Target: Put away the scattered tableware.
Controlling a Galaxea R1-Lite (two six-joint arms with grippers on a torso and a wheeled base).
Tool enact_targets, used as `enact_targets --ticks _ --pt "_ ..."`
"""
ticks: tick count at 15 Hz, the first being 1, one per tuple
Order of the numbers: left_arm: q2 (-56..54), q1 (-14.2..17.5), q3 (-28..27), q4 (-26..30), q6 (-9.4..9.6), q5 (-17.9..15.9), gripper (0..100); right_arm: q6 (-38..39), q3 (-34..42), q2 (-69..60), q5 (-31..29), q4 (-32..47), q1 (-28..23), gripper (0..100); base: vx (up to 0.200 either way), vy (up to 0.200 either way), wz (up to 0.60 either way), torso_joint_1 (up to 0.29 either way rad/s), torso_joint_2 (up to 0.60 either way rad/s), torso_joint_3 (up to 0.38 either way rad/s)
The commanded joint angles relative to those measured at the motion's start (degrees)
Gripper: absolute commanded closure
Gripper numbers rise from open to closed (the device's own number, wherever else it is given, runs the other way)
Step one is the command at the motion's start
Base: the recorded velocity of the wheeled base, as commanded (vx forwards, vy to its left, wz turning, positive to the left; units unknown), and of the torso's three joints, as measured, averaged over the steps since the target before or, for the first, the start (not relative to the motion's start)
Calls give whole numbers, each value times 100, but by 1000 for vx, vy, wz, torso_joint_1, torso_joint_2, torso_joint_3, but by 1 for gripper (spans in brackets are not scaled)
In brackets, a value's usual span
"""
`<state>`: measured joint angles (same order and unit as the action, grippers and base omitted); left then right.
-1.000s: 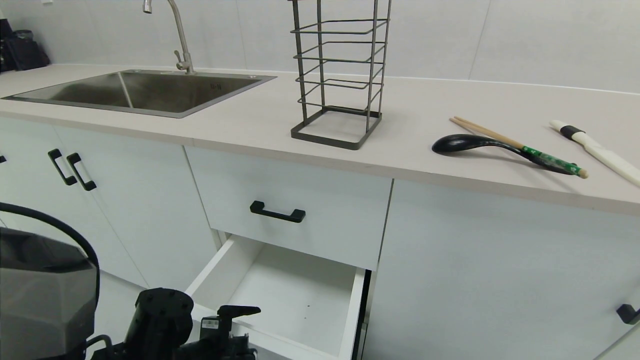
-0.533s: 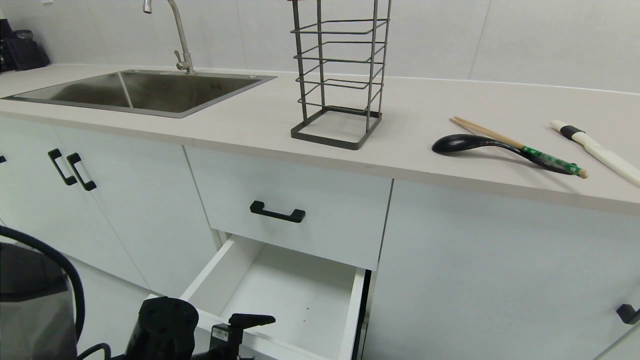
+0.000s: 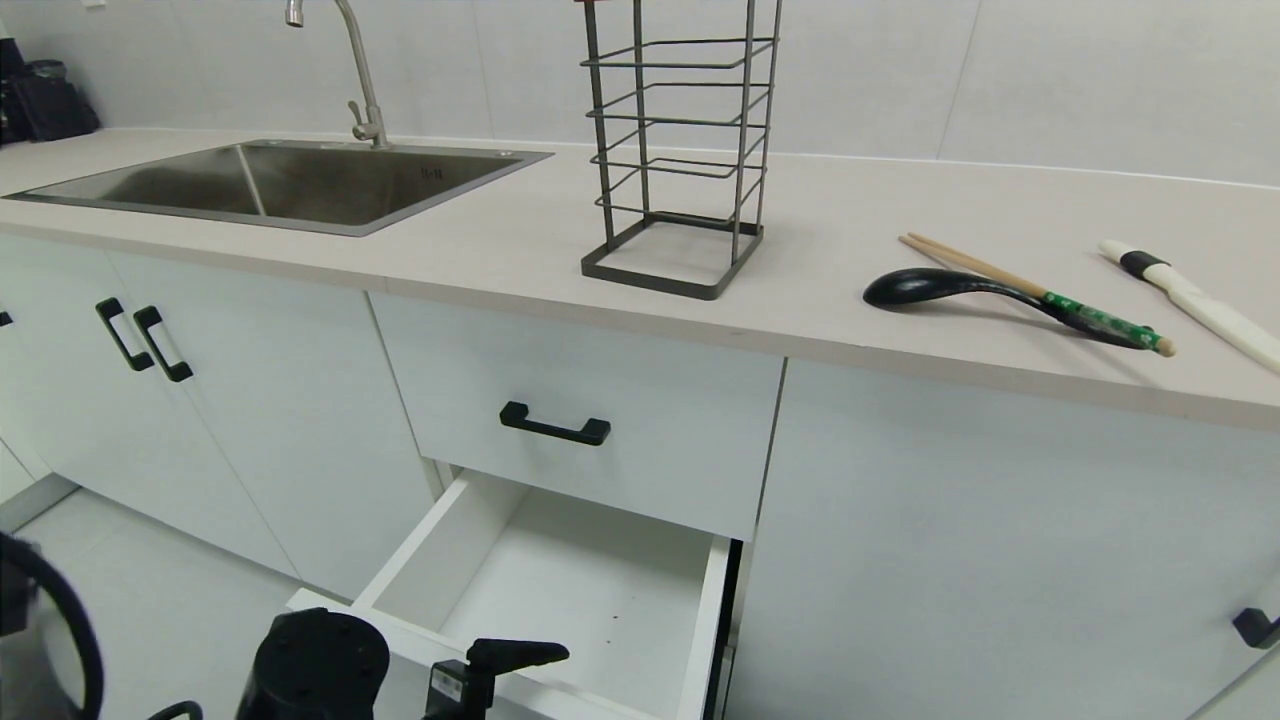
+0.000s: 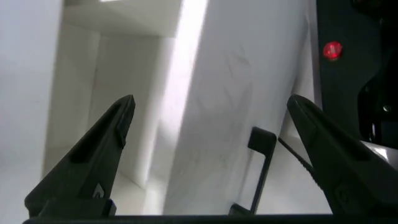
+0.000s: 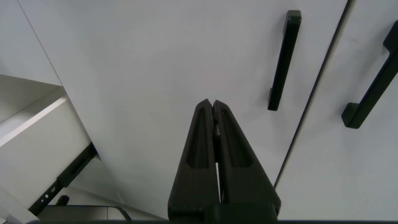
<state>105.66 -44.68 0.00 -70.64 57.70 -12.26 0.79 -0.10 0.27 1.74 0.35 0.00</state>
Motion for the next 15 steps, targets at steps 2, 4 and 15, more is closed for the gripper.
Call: enact_targets --ticks 2,4,15 --pt "-959 -524 0 499 -31 31 0 0 1 8 1 0 0 100 0 0 0 0 0 0" --pt "-1486 -788 -18 798 -224 31 0 0 1 8 1 0 0 100 0 0 0 0 0 0" --pt "-2708 1717 -879 1035 -3687 1771 0 0 1 8 1 0 0 100 0 0 0 0 0 0"
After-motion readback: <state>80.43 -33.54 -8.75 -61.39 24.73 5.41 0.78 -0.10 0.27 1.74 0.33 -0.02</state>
